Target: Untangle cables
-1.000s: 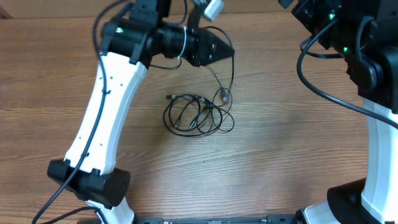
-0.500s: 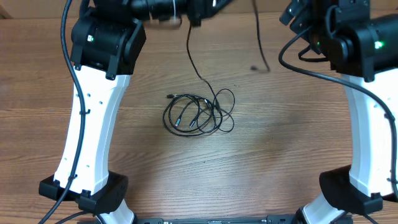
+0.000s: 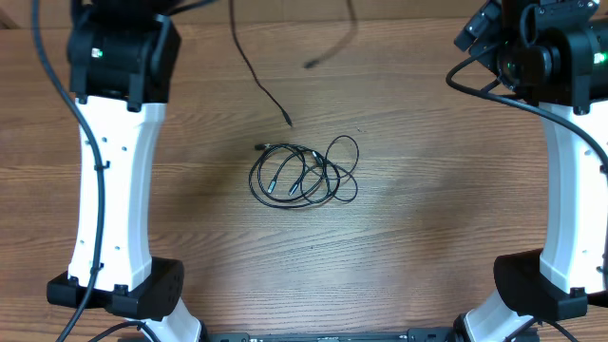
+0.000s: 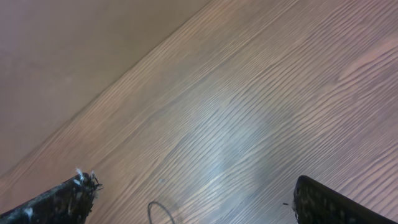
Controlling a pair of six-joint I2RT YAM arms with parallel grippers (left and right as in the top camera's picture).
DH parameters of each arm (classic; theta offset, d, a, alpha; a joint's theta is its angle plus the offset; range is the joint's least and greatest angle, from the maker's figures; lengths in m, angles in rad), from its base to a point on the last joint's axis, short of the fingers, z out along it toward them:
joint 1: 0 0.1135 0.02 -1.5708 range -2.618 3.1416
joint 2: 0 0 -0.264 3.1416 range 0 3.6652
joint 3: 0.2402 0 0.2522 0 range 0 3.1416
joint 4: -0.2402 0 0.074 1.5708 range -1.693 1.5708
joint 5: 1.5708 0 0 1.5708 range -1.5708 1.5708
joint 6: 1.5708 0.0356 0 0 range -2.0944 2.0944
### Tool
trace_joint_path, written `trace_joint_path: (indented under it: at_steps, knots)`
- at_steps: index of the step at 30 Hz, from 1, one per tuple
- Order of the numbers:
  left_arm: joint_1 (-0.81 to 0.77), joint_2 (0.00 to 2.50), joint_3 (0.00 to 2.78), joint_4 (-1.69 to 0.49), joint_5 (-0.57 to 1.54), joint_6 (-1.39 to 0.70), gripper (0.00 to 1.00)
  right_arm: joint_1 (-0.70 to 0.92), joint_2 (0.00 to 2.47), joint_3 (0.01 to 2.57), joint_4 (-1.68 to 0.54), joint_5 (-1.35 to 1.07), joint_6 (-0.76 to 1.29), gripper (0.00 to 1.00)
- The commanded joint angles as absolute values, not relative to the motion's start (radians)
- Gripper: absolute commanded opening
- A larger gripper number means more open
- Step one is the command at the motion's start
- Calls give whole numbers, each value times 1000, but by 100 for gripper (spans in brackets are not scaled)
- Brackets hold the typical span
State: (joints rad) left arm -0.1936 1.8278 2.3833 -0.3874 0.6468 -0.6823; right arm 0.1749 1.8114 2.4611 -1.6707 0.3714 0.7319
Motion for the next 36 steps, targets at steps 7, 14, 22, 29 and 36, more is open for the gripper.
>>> trace_joint_path:
  at_steps: [7, 14, 22, 29, 36]
  knots:
    - [-54, 1861, 2400, -390, 331, -668, 4, 175, 1810, 2469, -1694, 215, 727, 100]
    - [1, 1997, 2400, -234, 307, -825, 4, 175, 1810, 2445, -1694, 97, 727, 100]
    - [88, 2116, 2400, -191, 302, -804, 4, 176, 1810, 2393, -1694, -2, 691, 99]
    - [253, 2170, 2400, -370, 206, -575, 4, 186, 1810, 2299, -1694, -90, 593, 99]
    - [402, 2207, 2398, -661, -17, -203, 53, 220, 1810, 2156, -1677, -91, 593, 100]
